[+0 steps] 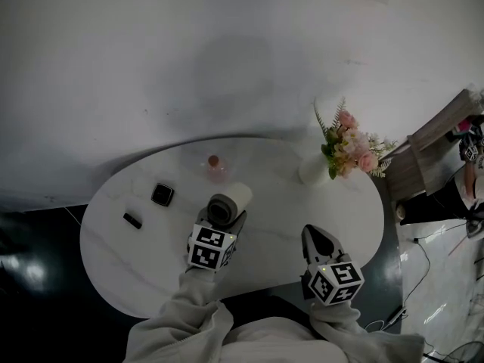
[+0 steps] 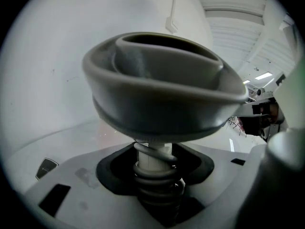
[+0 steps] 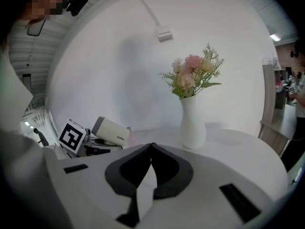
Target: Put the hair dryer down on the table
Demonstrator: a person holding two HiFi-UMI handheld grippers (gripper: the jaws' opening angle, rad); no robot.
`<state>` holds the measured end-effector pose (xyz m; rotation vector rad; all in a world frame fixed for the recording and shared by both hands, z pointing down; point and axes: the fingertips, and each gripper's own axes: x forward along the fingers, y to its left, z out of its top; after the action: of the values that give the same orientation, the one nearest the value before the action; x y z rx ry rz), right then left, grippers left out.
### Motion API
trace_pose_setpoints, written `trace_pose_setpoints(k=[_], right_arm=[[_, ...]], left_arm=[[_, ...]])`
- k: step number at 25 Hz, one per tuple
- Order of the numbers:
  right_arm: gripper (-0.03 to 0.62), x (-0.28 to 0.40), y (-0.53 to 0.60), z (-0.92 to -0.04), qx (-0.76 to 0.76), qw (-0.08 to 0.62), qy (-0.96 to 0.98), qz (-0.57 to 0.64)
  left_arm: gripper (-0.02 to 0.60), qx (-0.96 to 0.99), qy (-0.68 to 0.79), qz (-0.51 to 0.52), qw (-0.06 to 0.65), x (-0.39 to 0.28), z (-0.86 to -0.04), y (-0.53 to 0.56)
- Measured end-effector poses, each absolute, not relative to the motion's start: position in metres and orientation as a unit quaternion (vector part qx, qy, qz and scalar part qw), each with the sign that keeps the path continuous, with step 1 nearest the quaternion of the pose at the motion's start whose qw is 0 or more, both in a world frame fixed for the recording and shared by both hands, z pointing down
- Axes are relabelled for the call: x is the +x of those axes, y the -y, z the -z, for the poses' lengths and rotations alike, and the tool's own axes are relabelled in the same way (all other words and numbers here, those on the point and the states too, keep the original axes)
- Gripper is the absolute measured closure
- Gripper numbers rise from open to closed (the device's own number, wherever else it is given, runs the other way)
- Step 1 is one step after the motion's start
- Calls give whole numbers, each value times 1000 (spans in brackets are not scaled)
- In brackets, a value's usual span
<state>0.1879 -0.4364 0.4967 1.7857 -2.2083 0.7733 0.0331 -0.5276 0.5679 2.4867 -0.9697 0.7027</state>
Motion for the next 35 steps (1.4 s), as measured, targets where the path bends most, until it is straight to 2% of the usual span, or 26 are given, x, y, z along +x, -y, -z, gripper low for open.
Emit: trace_pose_setpoints(k=[25,35], right_arm=[[545,188,442,-524,613,108,729,-286],[545,190,445,-531,603,112,732,-296]], left_arm=[[357,859,295,-356,219,60,-650,539],[351,839,271,-435,183,67,-669,529]])
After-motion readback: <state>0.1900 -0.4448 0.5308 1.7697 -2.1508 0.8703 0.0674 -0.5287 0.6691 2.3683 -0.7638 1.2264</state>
